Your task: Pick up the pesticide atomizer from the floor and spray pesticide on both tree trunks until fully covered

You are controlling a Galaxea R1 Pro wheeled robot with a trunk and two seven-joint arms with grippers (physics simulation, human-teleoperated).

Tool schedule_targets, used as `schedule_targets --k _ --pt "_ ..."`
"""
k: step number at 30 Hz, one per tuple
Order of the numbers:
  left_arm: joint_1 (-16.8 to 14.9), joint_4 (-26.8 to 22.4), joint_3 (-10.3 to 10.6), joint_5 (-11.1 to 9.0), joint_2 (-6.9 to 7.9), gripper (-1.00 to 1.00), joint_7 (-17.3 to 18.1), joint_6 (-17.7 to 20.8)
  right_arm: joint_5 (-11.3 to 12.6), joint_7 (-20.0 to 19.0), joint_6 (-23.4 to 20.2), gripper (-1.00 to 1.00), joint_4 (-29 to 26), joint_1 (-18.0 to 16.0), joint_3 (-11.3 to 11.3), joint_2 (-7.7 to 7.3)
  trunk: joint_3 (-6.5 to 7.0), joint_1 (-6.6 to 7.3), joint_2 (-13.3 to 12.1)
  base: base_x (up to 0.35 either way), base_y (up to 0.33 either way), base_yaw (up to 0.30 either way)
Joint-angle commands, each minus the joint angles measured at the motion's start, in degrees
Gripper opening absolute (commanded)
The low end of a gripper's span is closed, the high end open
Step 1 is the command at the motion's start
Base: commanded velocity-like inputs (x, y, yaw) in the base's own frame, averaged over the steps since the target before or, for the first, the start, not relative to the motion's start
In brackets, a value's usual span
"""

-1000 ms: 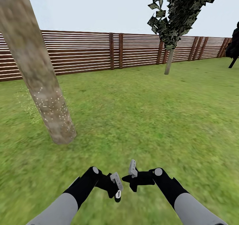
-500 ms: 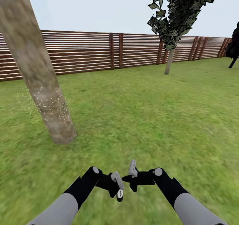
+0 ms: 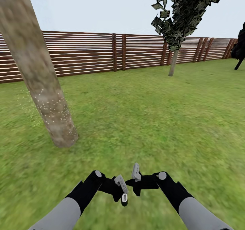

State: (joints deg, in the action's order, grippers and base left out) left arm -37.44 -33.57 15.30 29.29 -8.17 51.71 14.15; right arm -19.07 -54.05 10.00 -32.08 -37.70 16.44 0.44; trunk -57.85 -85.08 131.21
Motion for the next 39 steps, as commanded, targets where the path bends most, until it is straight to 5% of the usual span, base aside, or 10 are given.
schedule_targets --k 1,6,13,14,17,21,24,29,35,39 --pt "0.00 0.04 0.00 -0.01 0.04 -1.00 0.02 0.00 0.00 0.02 0.00 -1.00 0.00 0.00 0.00 0.00 0.00 0.00 0.00 0.000 0.000 0.000" --pt "0.02 0.80 0.05 0.33 1.43 -1.00 0.01 -0.15 0.00 0.03 -0.01 -1.00 0.00 0.00 0.00 0.00 0.00 0.00 0.00 0.000 0.000 0.000" --pt "0.29 4.61 -0.01 0.35 11.86 -1.00 -2.89 -0.29 -0.07 0.02 0.02 -1.00 0.15 0.00 0.00 0.00 0.00 0.00 0.00 0.000 0.000 0.000" --pt "0.33 5.70 -0.04 0.32 13.66 -1.00 -3.25 -0.33 -0.08 0.02 0.01 1.00 0.24 0.00 0.00 0.00 0.00 0.00 0.00 0.000 0.000 0.000" --pt "0.43 9.60 -0.69 -0.17 17.21 -1.00 -6.31 -3.16 -0.12 0.02 0.07 1.00 0.69 0.00 0.04 -0.09 0.00 0.00 0.00 0.000 0.000 0.000" --pt "2.32 13.71 -11.24 -5.74 17.91 -1.00 -18.37 -11.01 0.48 6.30 2.22 1.00 9.22 0.32 -2.10 -0.88 0.00 0.00 0.00 0.000 0.000 0.000" --pt "8.63 16.33 -12.73 -18.75 17.06 -1.00 -34.78 -24.30 2.58 29.26 15.46 1.00 22.98 1.21 -9.95 -1.01 0.00 0.00 0.00 0.000 0.000 0.000" --pt "19.84 17.74 -14.30 -33.02 17.54 -1.00 -43.06 -42.48 3.79 67.36 36.25 1.00 28.01 9.33 -13.44 -0.13 0.00 0.00 0.00 0.000 0.000 0.000" --pt "24.69 25.06 -16.23 -43.15 17.25 -1.00 -46.04 -64.79 3.85 71.40 50.00 1.00 28.11 21.47 -14.09 -1.08 0.00 0.00 0.00 0.000 0.000 0.000" --pt "24.82 25.68 -16.32 -46.29 17.49 -1.00 -46.41 -66.84 3.63 71.14 50.00 1.00 28.17 22.18 -14.10 -1.04 0.00 0.00 0.00 0.000 0.000 0.000"
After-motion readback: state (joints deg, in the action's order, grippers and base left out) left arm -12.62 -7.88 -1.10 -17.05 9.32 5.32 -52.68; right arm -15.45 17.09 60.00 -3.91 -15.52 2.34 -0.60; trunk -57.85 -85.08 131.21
